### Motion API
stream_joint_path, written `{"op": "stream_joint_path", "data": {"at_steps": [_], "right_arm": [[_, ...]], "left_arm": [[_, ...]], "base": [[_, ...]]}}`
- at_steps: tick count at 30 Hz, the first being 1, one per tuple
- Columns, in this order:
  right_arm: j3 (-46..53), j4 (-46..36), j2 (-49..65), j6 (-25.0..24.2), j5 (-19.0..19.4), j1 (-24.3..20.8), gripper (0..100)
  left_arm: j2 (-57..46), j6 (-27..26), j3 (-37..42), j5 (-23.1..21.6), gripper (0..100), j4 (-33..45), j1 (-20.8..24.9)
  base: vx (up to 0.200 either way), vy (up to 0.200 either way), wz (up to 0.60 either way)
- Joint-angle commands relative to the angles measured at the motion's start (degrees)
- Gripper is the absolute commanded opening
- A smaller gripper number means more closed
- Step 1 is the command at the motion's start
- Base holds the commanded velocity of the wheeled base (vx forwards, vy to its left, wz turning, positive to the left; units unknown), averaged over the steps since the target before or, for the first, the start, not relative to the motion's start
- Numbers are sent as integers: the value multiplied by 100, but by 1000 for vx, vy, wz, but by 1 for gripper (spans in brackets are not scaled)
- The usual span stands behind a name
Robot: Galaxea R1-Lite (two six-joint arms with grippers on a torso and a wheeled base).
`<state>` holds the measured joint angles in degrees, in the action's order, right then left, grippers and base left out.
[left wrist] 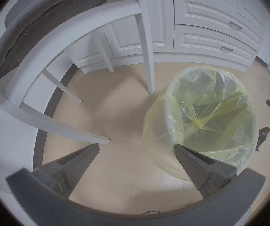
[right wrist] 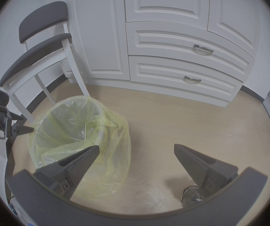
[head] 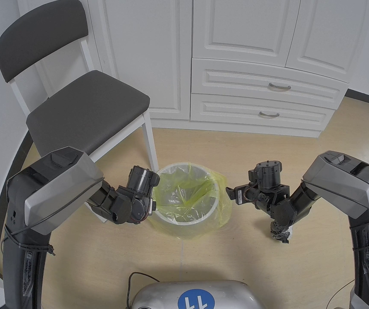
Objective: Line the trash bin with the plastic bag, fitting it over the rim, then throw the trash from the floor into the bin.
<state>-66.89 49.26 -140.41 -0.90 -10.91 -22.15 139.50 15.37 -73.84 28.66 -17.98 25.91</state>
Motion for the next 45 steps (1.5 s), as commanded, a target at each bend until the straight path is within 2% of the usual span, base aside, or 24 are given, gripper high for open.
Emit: {"op": "stream_joint_path", "data": {"at_steps": [1,6,15,20,29,30,33,37,41,43,45], "right_arm": [[9,4,-13,64,1,9,100],[9,4,-109,81,1,18,100],[-333,-39,-637,90,1,18,100],[-676,-453,-812,20,19,35,100],[-1775,-1103,-1419,-340,89,123,100],[-2293,-1542,-1612,-525,89,132,100],[-2821,-1999,-1832,-613,89,132,100],[-3867,-3142,-2175,-841,177,97,100],[-4770,-3880,-2588,-877,177,79,100],[-4770,-4232,-2711,-859,221,97,100],[-4770,-4311,-2693,-859,537,97,100]], "left_arm": [[-160,1,80,-1,100,-12,-42],[-212,1,203,-10,100,-48,-15],[-529,-236,906,-361,100,-56,46],[-819,-491,1363,-739,100,-109,108],[-722,-535,1407,-765,100,-153,160],[-749,-535,1407,-765,100,-294,134],[-775,-526,1416,-765,100,-469,117],[-819,-518,1478,-765,100,-698,55],[-863,-553,1548,-845,100,-830,-112],[-872,-553,1530,-1003,100,-865,-235],[-854,-553,1513,-1205,100,-900,-341]], "base": [[0,0,0],[0,0,0],[0,0,0],[0,0,0],[0,0,0],[0,0,0],[0,0,0],[0,0,0],[0,0,0],[0,0,0],[0,0,0]]}}
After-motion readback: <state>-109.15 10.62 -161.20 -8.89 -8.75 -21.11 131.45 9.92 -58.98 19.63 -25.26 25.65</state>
